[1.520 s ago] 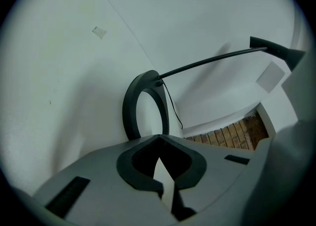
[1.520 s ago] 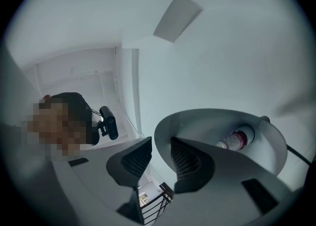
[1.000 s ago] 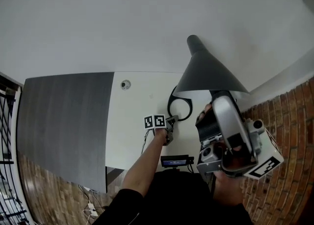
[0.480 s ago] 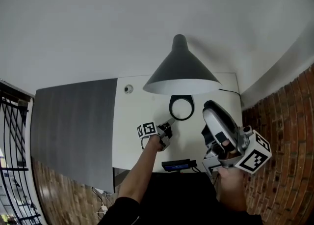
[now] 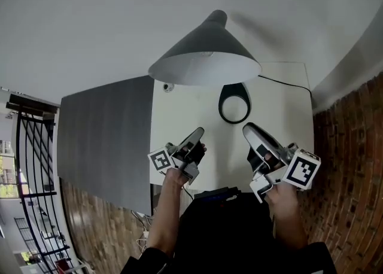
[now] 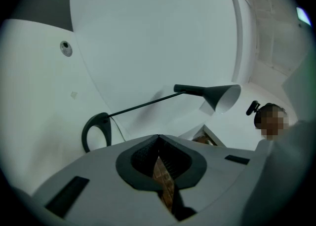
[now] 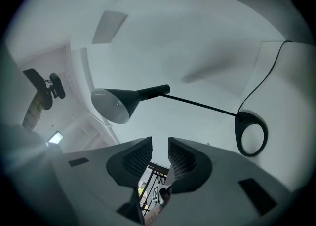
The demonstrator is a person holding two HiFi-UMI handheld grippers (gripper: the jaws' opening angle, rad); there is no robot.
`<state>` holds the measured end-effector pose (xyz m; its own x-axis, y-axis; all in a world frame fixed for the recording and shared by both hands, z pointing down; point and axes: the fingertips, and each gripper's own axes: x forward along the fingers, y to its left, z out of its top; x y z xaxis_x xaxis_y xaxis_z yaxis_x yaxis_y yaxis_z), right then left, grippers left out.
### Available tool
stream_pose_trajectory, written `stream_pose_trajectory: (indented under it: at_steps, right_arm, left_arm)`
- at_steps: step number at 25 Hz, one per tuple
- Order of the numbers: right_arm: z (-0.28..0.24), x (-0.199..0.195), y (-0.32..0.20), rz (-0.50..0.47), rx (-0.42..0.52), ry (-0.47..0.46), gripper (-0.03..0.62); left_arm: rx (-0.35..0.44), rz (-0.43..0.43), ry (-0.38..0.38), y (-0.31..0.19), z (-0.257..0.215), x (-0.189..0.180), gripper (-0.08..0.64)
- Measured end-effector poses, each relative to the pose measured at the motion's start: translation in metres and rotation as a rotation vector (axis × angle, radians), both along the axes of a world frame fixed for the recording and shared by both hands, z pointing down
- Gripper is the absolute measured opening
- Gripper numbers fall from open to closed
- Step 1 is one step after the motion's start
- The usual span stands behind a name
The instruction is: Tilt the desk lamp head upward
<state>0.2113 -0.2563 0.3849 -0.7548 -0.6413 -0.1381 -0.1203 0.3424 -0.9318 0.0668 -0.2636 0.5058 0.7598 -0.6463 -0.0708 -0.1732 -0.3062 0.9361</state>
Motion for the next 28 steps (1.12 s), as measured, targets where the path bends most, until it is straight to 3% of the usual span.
stream_pose_trajectory:
  at_steps: [5, 10, 17, 23, 28]
  right_arm:
    - [-0.004, 0.002, 0.025, 0.055, 0.014, 0.021, 0.106]
    - [-0.017, -0.008, 0.063, 0.120, 0.068, 0.097, 0.106]
    - [-0.021, -0.048, 0.150, 0.219, 0.053, 0.224, 0.106]
    - [-0.025, -0.044, 0.203, 0.313, 0.030, 0.259, 0.095]
    - [-0.050, -0.049, 0.210, 0.306, 0.109, 0.259, 0.083]
  left_arm:
    - [0.162, 0.132, -0.025, 0.035, -0.050, 0.005, 0.009]
    - [0.275, 0.306, -0.224, 0.090, -0.060, -0.001, 0.010]
    - [0.353, 0.321, -0.085, 0.149, -0.083, -0.045, 0.009]
    - [0.414, 0.322, 0.062, 0.188, -0.115, -0.043, 0.009]
    - [0.500, 0.339, 0.076, 0.209, -0.147, -0.035, 0.010]
